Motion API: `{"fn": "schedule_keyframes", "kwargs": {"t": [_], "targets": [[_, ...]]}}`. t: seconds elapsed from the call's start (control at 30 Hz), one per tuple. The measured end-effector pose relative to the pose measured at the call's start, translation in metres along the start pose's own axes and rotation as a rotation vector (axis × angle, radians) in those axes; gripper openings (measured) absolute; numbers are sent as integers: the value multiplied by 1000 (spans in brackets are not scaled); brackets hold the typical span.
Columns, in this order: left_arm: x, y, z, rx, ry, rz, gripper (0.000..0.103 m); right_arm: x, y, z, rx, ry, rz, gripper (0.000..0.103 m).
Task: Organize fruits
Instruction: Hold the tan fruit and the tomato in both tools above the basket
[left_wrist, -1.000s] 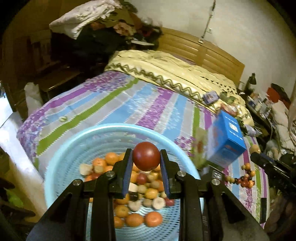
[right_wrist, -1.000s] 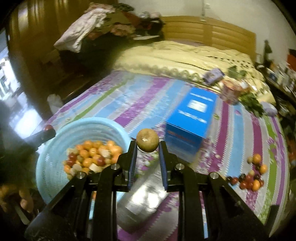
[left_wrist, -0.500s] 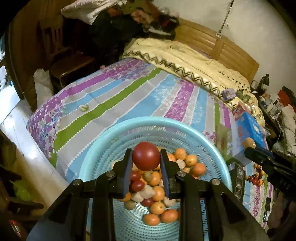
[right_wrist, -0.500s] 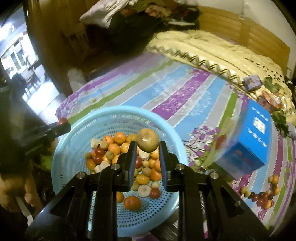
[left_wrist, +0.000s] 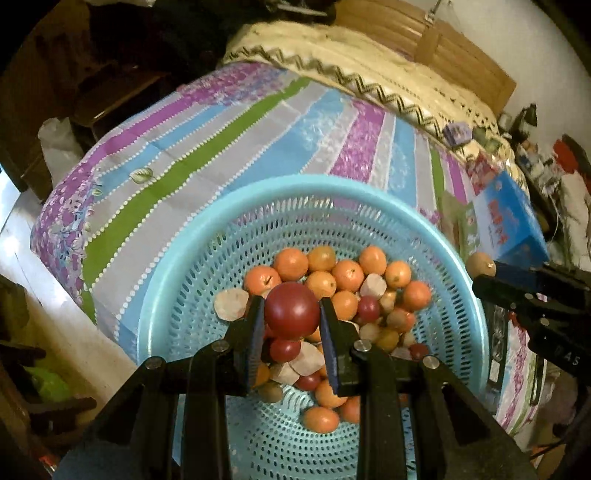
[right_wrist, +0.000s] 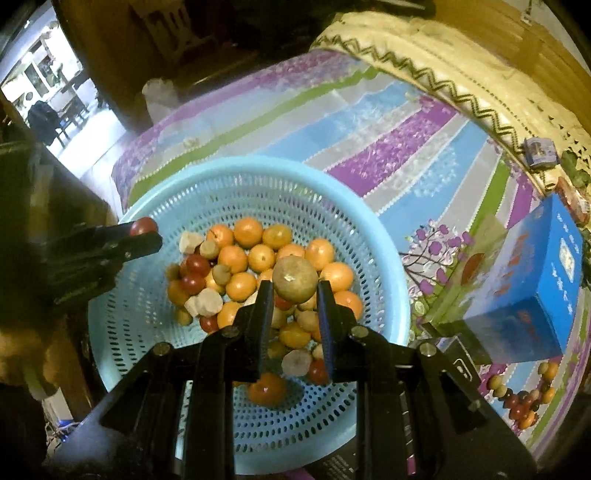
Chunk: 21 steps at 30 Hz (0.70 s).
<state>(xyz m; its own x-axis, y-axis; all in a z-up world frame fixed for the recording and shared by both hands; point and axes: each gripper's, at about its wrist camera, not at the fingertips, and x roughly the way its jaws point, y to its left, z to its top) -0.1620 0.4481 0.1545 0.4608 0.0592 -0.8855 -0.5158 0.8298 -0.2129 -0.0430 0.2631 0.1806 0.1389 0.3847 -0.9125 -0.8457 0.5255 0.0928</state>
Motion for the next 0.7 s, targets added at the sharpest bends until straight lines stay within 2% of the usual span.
{"fn": "schedule_keyframes", "kwargs": {"t": [0.37,0.7], "targets": [[32,9,-7,7,126,9,29,17,-6,-4,8,69,24,24],[34,8,-8,7,130,8,29,21,-8,-6,12,79,31,24]]}}
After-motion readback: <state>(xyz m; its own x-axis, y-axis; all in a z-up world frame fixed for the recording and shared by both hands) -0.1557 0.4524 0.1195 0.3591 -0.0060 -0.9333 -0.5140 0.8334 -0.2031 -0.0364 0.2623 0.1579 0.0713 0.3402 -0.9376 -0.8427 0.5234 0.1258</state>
